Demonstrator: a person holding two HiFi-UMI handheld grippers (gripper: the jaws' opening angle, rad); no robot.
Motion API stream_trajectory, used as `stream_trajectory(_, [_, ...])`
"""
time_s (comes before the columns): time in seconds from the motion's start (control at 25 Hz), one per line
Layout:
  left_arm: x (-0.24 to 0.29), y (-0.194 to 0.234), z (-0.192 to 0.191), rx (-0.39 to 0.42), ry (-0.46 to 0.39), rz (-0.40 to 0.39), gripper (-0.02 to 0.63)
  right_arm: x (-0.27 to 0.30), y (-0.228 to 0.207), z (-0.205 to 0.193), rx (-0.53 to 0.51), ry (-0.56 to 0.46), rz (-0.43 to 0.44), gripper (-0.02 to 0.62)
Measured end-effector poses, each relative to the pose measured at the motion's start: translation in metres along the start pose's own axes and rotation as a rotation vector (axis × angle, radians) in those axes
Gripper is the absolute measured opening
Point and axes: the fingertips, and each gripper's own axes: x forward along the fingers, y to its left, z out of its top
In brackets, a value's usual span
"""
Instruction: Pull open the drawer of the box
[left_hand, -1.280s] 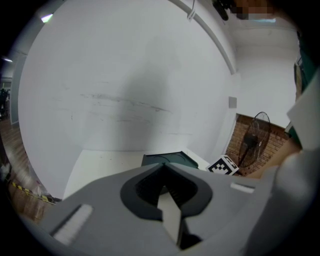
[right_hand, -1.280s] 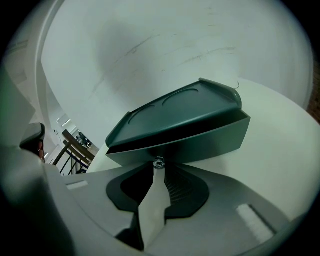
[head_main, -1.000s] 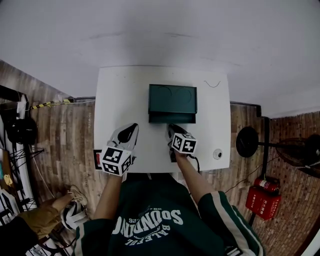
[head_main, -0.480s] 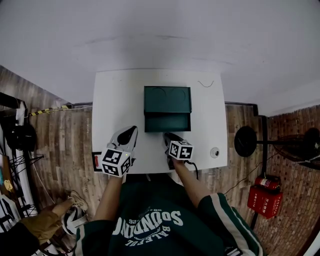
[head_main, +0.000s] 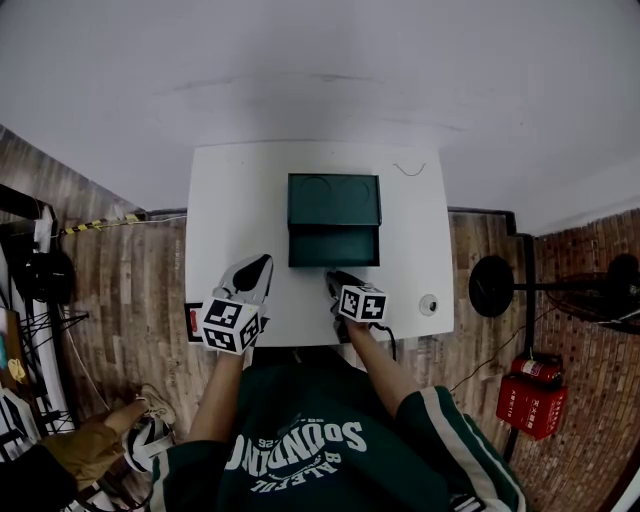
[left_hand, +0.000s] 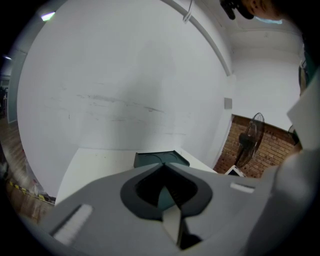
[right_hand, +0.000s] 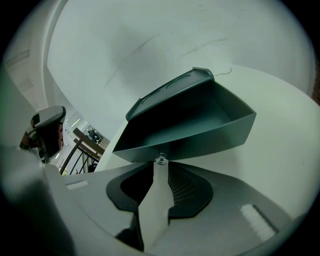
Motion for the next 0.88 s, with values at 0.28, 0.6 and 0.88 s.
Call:
stream_trajectory(0.28, [0.001,-0.003,0.007,0.017,-0.017,-0.003,0.052,-0.034,-0.006,0.003,-0.072,-0.051,-0.047,0.071])
stream_trajectory(0.6, [0.006,-0.005,0.028,0.057,-0.05,-0.01,0.052,-0.083,0.017,0.084,-0.295,-0.271,-0.06,0.002])
stream_trajectory(0.88, [0.001,-0.012,0.063,0.106,-0.119,-0.01,0.052,-0.135,0.077,0.155,-0.561,-0.478,-0.004,0.002])
